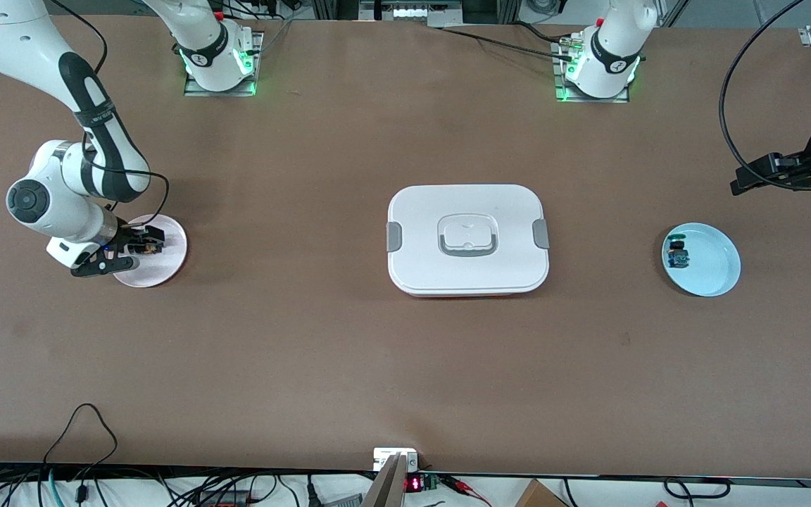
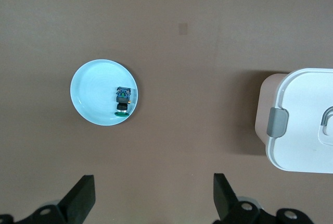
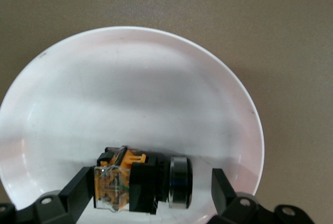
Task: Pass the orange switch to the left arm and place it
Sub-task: 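Close the right gripper on the orange switch, then lift the orange switch with the right gripper away from the dish, then carry the switch over the box while the left gripper reaches toward it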
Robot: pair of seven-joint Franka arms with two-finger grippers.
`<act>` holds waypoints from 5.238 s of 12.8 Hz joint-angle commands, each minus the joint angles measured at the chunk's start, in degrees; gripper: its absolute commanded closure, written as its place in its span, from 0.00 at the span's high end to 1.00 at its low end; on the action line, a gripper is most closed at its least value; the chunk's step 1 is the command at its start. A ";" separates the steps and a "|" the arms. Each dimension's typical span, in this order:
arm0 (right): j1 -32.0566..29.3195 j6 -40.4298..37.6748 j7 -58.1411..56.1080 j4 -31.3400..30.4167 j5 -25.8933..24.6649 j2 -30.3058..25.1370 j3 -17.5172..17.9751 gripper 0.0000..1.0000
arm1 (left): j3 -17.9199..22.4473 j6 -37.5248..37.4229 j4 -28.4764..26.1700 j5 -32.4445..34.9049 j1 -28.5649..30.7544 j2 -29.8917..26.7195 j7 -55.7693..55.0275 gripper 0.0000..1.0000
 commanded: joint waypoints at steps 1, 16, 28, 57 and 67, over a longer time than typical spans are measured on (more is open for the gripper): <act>-0.27 1.43 0.22 -0.61 -0.54 0.01 0.48 1.00 | -0.03 -1.27 1.85 -0.94 0.18 0.78 -0.48 1.00; -0.53 3.54 1.54 -1.75 -0.19 0.37 0.48 0.95 | -0.03 -1.27 1.76 -0.94 0.18 0.78 -0.48 1.00; 0.17 -30.68 2.32 16.31 0.51 -1.31 5.65 0.13 | -0.03 -1.27 1.76 -0.94 0.18 0.78 -0.48 1.00; 11.86 -47.44 -18.56 56.26 39.52 -10.72 28.95 0.01 | -0.12 -1.36 1.76 -0.76 -4.92 7.63 0.13 1.00; 20.46 -30.33 -42.65 54.42 52.54 -2.19 28.87 0.00 | 0.06 -11.98 1.76 -26.45 1.04 14.57 0.22 1.00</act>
